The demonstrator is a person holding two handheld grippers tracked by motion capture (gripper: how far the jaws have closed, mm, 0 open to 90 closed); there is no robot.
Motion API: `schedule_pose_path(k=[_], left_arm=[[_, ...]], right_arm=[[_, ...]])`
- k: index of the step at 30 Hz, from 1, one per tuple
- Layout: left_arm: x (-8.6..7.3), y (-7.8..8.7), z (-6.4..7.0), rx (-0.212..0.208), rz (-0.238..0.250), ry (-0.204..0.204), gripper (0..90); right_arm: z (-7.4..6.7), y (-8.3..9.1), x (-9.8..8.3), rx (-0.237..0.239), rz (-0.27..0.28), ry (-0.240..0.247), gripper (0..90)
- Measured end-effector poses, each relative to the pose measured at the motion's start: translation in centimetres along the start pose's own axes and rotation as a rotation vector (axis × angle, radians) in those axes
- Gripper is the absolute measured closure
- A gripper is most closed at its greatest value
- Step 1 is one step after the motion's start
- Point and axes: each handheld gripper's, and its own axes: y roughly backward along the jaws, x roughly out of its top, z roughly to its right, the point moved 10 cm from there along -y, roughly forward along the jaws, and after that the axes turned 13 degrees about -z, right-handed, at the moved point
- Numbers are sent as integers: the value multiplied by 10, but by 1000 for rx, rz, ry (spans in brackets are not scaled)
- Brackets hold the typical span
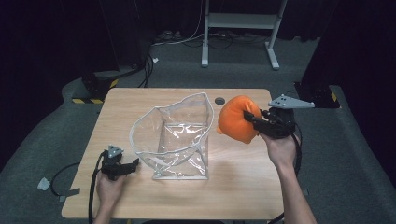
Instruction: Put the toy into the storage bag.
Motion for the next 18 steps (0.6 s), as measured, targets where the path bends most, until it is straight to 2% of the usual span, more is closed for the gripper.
schedule_pose_path(k=[18], left_arm=[[1,0,0,-2,4,4,170]], right_arm=[[-16,9,27,35,32,32,666]])
